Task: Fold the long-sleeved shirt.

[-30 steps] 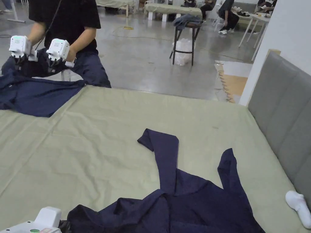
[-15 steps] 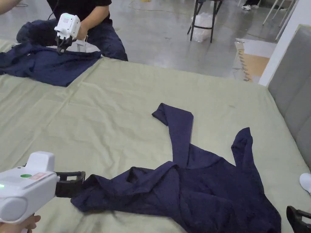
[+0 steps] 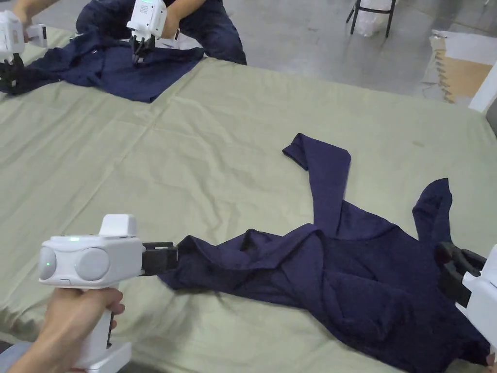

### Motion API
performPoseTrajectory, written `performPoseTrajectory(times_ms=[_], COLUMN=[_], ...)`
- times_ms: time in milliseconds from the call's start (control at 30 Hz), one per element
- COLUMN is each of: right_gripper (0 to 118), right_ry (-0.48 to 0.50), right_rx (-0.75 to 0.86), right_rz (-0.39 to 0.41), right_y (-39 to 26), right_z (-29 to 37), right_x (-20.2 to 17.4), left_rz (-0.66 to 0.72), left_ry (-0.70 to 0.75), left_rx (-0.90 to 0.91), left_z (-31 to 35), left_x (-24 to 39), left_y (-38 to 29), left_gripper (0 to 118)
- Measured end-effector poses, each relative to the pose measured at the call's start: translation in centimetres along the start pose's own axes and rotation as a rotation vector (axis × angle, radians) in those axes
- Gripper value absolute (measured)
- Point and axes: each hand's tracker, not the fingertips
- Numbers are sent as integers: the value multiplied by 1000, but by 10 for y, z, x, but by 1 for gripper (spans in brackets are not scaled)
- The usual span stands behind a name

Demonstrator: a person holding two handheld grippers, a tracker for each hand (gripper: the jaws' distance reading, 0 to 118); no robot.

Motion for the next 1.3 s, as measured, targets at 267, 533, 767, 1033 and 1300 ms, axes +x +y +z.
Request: performPoseTrajectory(times_ms=[267, 533, 767, 1033, 1300], right_gripper=[0, 102, 116, 46, 0], right_ry=[57, 121, 92, 168, 279], right_rx=[-76, -178, -355, -681, -740], right_rz=[-46, -101, -35, -36, 95], right_y=[-16, -11, 34, 42, 41], right_z=[-30, -81, -224, -344, -338], right_x=[-12, 2, 17, 18, 3], left_rz=[66, 13, -4, 52, 52], left_ry=[5, -4, -4, -26, -46], left_rx=[-73, -25, -51, -87, -77], left_z=[-52, -45, -58, -72, -75], left_x=[13, 16, 11, 2, 0], left_y=[-23, -20, -8, 4, 3], left_gripper=[65, 15, 14, 14, 14])
